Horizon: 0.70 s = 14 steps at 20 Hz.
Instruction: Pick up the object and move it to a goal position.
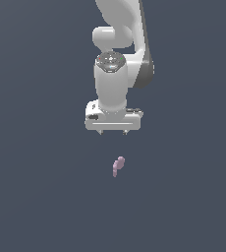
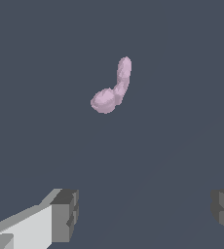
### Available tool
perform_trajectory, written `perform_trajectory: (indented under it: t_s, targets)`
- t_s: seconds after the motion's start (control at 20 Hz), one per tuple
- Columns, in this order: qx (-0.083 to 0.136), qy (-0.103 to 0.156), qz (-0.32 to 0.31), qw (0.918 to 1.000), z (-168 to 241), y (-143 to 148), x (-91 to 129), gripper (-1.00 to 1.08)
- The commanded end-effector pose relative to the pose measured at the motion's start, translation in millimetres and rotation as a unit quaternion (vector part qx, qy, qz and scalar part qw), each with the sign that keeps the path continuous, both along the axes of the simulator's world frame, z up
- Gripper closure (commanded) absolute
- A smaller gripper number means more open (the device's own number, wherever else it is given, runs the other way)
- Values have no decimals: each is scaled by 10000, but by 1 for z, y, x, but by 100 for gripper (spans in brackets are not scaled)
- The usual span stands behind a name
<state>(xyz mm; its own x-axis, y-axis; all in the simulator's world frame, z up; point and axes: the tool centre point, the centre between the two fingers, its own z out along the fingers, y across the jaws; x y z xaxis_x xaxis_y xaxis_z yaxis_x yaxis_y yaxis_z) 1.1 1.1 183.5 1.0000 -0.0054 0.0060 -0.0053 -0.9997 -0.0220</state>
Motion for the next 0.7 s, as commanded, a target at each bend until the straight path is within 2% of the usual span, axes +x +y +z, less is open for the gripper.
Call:
perform_trajectory:
  t_s: [0.0,0.15,0.45,0.65]
  targets:
    - [0,0,0,10000,0,0,0,-92]
    - [3,-23,58,10000,1,6,1,-92]
    - [22,-138,358,9993,7,39,7,-92]
    - [22,-136,347,9993,7,38,7,-92]
